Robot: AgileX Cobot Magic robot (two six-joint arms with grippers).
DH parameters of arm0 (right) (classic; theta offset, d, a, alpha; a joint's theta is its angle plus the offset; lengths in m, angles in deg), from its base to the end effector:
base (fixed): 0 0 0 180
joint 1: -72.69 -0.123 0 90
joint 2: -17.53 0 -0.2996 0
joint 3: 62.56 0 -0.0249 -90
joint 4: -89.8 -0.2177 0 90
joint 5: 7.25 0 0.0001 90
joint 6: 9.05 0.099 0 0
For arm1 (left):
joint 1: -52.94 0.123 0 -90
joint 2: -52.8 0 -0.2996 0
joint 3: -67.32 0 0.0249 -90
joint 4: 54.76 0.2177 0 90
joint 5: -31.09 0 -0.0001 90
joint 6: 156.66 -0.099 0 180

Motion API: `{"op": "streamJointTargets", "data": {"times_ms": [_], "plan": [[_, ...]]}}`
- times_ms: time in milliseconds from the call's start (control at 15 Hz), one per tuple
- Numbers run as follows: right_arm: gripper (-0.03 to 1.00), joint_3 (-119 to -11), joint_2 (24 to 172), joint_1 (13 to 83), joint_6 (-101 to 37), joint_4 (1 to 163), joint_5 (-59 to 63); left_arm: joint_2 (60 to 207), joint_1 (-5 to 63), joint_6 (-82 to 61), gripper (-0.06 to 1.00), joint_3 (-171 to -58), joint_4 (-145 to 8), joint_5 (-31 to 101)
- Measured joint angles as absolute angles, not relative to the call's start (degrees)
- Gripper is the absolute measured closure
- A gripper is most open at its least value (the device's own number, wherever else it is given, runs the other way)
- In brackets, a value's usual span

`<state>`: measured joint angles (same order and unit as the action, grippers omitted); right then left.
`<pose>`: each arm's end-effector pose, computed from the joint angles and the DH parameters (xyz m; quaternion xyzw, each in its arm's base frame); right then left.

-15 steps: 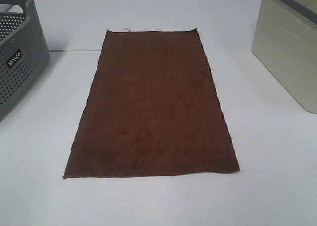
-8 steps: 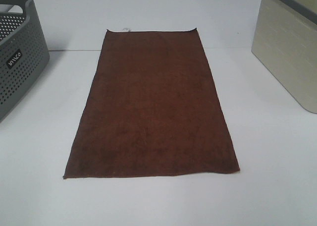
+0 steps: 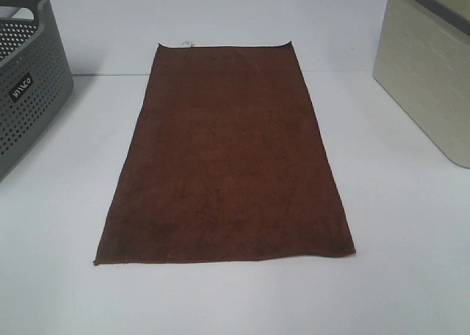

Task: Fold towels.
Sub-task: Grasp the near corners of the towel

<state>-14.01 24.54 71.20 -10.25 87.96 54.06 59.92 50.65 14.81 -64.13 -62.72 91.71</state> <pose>-0.0437 0.0017 0.2584 -0.0208 0.8517 0.0174 0.5234 -0.0438 -0.0102 0.2602 0.0829 0.8433 -0.0406 0.5295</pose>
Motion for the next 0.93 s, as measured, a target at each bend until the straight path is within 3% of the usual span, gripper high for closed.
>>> {"op": "streamJointTargets", "data": {"times_ms": [933], "plan": [[0.15, -14.0, 24.5, 71.2, -10.3, 88.0, 54.1, 59.9, 50.7, 14.8, 0.23, -64.1, -62.7, 91.7]]}}
